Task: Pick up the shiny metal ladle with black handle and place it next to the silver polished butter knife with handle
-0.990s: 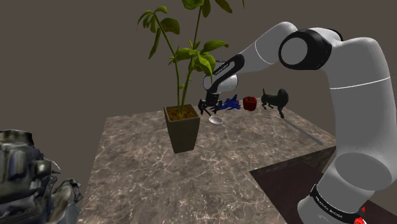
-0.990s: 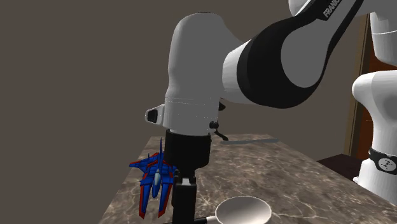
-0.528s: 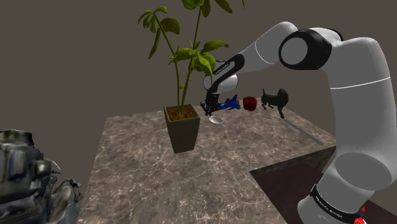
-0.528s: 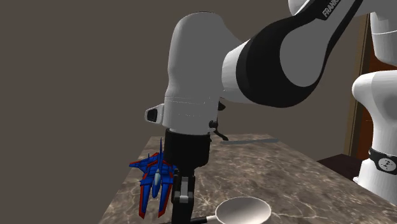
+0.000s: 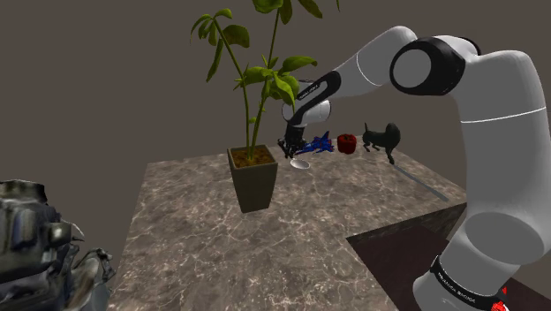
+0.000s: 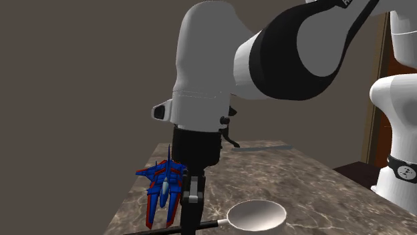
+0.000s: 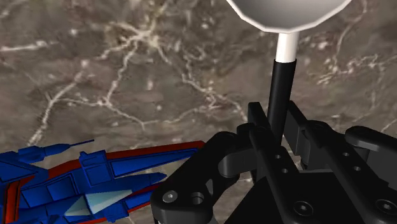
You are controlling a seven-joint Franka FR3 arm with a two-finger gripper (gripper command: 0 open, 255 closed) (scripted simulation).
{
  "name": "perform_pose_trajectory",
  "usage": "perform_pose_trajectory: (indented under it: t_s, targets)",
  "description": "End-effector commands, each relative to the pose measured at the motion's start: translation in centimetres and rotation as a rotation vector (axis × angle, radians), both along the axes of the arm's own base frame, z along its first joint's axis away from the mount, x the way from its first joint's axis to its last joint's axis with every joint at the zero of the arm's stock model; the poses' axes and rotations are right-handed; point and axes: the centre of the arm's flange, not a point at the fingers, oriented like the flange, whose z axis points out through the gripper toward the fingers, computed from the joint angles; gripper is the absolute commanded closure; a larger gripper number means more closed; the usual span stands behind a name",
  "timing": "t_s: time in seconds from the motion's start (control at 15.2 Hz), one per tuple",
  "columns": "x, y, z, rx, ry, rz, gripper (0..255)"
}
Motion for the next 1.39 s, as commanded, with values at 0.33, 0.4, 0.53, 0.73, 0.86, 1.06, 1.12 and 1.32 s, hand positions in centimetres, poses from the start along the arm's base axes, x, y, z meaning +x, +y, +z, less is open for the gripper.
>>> perform_pose_trajectory:
  t_s: [0.33, 0.4, 0.53, 0.73, 0.86, 1.06, 1.12, 1.32]
  targets:
    - [-0.1, -0.1, 3.7, 0.000, 0.000, 0.000, 255]
    - [-0.1, -0.1, 4.2, 0.000, 0.000, 0.000, 255]
    - [-0.1, -0.1, 5.3, 0.000, 0.000, 0.000, 255]
    - [-0.1, -0.1, 6.9, 0.000, 0.000, 0.000, 255]
    - [-0.1, -0.1, 7.9, 0.000, 0.000, 0.000, 255]
    - [-0.1, -0.1, 9.5, 0.000, 0.000, 0.000, 255]
    - [-1.2, -0.7, 9.5, 0.000, 0.000, 0.000, 255]
    - [-4.7, -2.6, 9.5, 0.000, 0.000, 0.000, 255]
